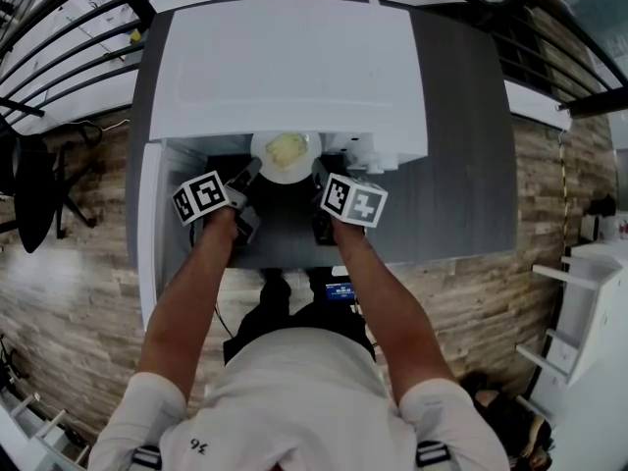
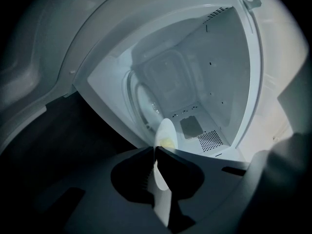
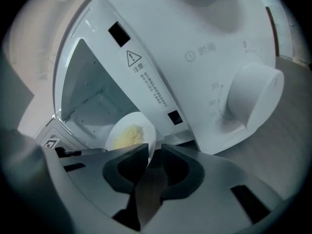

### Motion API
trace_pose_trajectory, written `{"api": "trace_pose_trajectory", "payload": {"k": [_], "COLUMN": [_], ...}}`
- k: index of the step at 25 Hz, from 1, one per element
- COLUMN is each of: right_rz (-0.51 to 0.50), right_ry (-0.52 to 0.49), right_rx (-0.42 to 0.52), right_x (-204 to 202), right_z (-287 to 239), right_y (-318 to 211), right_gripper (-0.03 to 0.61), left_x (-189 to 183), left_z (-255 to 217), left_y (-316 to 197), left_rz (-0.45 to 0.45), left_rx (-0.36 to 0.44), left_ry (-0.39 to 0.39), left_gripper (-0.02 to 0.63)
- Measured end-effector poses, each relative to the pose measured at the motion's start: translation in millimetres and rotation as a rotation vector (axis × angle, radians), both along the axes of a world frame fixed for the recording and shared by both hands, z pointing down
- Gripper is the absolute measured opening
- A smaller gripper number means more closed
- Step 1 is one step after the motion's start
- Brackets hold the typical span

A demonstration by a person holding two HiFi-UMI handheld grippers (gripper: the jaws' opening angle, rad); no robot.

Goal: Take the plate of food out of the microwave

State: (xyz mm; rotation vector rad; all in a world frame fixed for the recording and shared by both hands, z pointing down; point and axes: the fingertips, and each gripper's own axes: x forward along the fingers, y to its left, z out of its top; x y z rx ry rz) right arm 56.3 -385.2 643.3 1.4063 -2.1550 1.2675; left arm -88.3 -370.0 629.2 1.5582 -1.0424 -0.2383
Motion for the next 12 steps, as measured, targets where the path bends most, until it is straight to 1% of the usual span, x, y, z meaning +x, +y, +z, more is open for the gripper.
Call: {"api": "trace_pose_trajectory", "payload": {"k": [2,3,8,12], "right_rz": [-0.015,-0.023,-0.039,-0.052], "right_ry": [-0.041,-0.047,-0.063,-0.058], "right_rx": [-0.007,-0.01,-0.024,-0.029], "right_x": [-5,-6,-6,-4], "right_z": [-2,-2,-3,-6], "right_y": [0,0,2,5], "right_gripper": [0.079,0.055,0.04,0.037], "left_x": [1,1,2,4], "left_z": [0,1,0,-2], "left_y": [1,2,7,12], "left_rz": [0.001,0.001,0.022,0.037], "left_rx": [-0.005,-0.007,-0.008,0.001], "left_ry": [0.006,0.008,0.002,-0.003], "left_gripper": [0.028,0.028,0.028,0.028]}}
